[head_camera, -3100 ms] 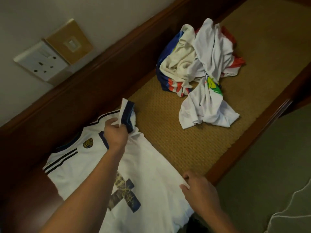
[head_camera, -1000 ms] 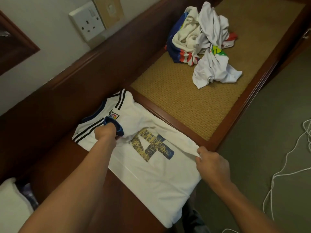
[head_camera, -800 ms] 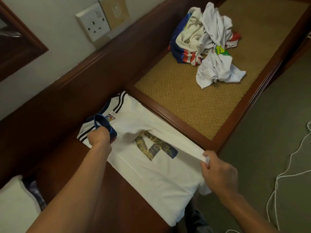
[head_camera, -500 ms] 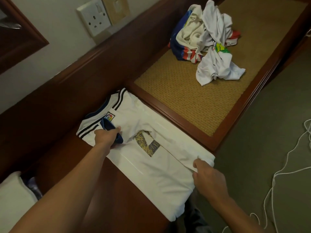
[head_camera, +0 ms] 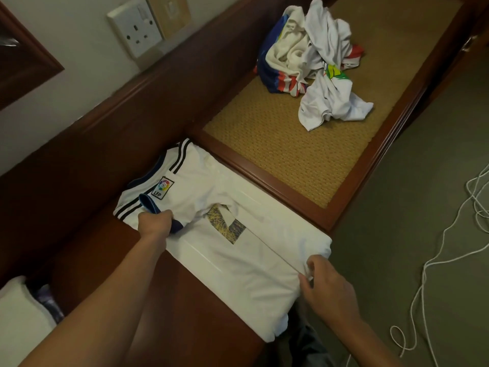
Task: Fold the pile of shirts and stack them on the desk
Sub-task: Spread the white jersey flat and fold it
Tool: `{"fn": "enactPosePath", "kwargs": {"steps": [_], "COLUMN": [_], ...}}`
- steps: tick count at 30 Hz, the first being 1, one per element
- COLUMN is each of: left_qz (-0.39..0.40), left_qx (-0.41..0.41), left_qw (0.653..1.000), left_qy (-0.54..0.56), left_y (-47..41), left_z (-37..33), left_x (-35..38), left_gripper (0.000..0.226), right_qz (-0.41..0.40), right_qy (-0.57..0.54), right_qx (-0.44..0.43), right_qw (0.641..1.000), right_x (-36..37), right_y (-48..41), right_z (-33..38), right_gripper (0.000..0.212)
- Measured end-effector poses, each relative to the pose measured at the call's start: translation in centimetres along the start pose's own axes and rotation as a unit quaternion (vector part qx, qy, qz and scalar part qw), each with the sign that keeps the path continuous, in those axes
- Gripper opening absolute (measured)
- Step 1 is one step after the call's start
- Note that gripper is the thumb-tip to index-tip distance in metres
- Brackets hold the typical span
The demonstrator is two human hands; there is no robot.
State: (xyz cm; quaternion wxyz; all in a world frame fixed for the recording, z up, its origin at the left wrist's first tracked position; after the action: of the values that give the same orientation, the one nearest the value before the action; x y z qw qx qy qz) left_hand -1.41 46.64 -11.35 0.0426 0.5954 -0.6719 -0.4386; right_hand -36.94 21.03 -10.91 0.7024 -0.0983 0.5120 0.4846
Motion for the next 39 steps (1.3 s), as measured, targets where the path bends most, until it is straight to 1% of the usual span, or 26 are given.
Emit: {"fn": "enactPosePath", "kwargs": {"steps": [4,6,8,9,11,12,13,14,15,16,17,18,19,20,21,22,23,26,29,31,33,35,36,37,38,39], "left_qz": [0.007,-0.006,-0.013,-0.011,-0.013,-0.031,-0.055,-0.078,-0.083,-0.061,-0.016,0.037,0.086,0.122,0.145,0.157,0.162,0.162,0.158,0.160,0.165,0.172,0.176,0.181,0.187,0.192], "left_qx": [0.034,0.054,0.065,0.064,0.075,0.100,0.143,0.196,0.253,0.308,0.366,0.424,0.476,0.520,0.552,0.567,0.572,0.576,0.588,0.592,0.596,0.602,0.604,0.604,0.603,0.604], "left_qw": [0.999,0.998,0.998,0.998,0.995,0.989,0.974,0.951,0.925,0.900,0.871,0.828,0.775,0.717,0.668,0.636,0.618,0.594,0.562,0.559,0.568,0.573,0.571,0.568,0.567,0.563], "left_qy": [-0.035,-0.032,-0.024,-0.023,-0.060,-0.108,-0.168,-0.228,-0.272,-0.301,-0.327,-0.364,-0.407,-0.448,-0.478,-0.500,-0.514,-0.537,-0.560,-0.559,-0.543,-0.529,-0.528,-0.528,-0.529,-0.530], "left_y": [-0.3,-0.3,-0.3,-0.3,0.6,1.4,2.6,4.1,5.8,7.3,8.8,10.3,11.7,12.8,13.7,14.3,14.7,15.3,15.4,15.1,15.0,15.1,15.2,15.3,15.4,15.5], "left_z": [-0.3,-0.6,-0.7,-0.7,-1.0,-1.4,-2.0,-2.7,-3.2,-3.4,-3.3,-3.0,-2.4,-1.6,-0.8,-0.2,0.1,-0.1,-0.5,-0.8,-1.1,-1.3,-1.3,-1.2,-1.1,-0.8], "left_x": [0.1,-0.1,-0.4,-0.4,-0.4,-0.3,-0.1,0.4,1.3,2.7,4.5,6.5,8.6,10.4,11.9,13.0,13.9,15.8,16.8,17.1,16.8,16.2,16.0,15.7,15.5,15.4], "left_gripper": [0.049,0.056,0.063,0.063,0.064,0.066,0.068,0.068,0.066,0.061,0.054,0.046,0.041,0.038,0.038,0.039,0.041,0.036,0.019,0.013,0.013,0.014,0.015,0.017,0.020,0.023], "right_qz": [-0.048,-0.098,-0.150,-0.153,-0.114,-0.086,-0.062,-0.046,-0.035,-0.026,-0.018,-0.006,0.008,0.024,0.034,0.033,0.024,0.003,-0.031,-0.095,-0.141,-0.101,-0.064,-0.042,-0.044,-0.061], "right_qy": [0.031,0.016,-0.001,-0.005,-0.017,-0.020,-0.023,-0.028,-0.036,-0.046,-0.059,-0.073,-0.092,-0.109,-0.122,-0.129,-0.135,-0.136,-0.096,-0.088,-0.077,-0.076,-0.082,-0.095,-0.115,-0.139], "right_qx": [-0.016,-0.030,-0.062,-0.080,-0.100,-0.098,-0.085,-0.066,-0.039,-0.006,0.021,0.043,0.055,0.065,0.074,0.085,0.092,0.096,0.094,0.081,0.028,-0.030,-0.027,-0.005,0.034,0.072], "right_qw": [0.998,0.995,0.987,0.985,0.988,0.991,0.994,0.996,0.998,0.999,0.998,0.996,0.994,0.992,0.989,0.987,0.986,0.986,0.990,0.988,0.987,0.992,0.994,0.995,0.992,0.986], "right_x": [0.5,-0.5,-1.7,-1.9,-1.1,-0.5,0.0,0.4,0.7,0.9,1.2,1.7,2.4,3.0,3.5,3.7,3.8,3.8,3.0,1.6,0.3,0.6,1.0,1.1,1.0,0.8], "right_y": [0.5,0.9,1.5,1.8,2.1,2.2,2.3,2.3,2.3,2.3,2.4,2.4,2.4,2.4,2.4,2.3,2.3,2.7,3.4,4.1,5.1,5.3,4.9,4.3,3.6,2.7], "right_z": [0.1,0.1,0.4,0.7,1.2,1.1,0.9,0.4,-0.3,-1.2,-1.9,-2.5,-2.9,-2.9,-2.9,-2.7,-2.6,-2.4,-2.3,-2.1,-1.2,-0.4,-0.8,-1.6,-2.8,-4.1], "right_gripper": [0.026,0.022,0.017,0.019,0.018,0.013,0.008,0.008,0.009,0.008,0.007,0.007,0.007,0.007,0.007,0.008,0.010,0.020,0.022,0.020,0.018,0.014,0.011,0.004,0.007,0.016]}}
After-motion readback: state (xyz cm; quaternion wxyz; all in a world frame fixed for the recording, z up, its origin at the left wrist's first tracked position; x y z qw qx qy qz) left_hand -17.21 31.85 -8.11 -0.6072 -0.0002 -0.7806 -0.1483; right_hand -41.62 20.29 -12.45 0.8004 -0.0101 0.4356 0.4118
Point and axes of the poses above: each hand's wrist, its own y-axis away from the middle knuckle, its own x-axis out of the palm, z = x × y, the point moved 7 cm from there along -y, towards the middle knuckle, and after that the axes turned 13 degrees about z, right-handed, at the moved point
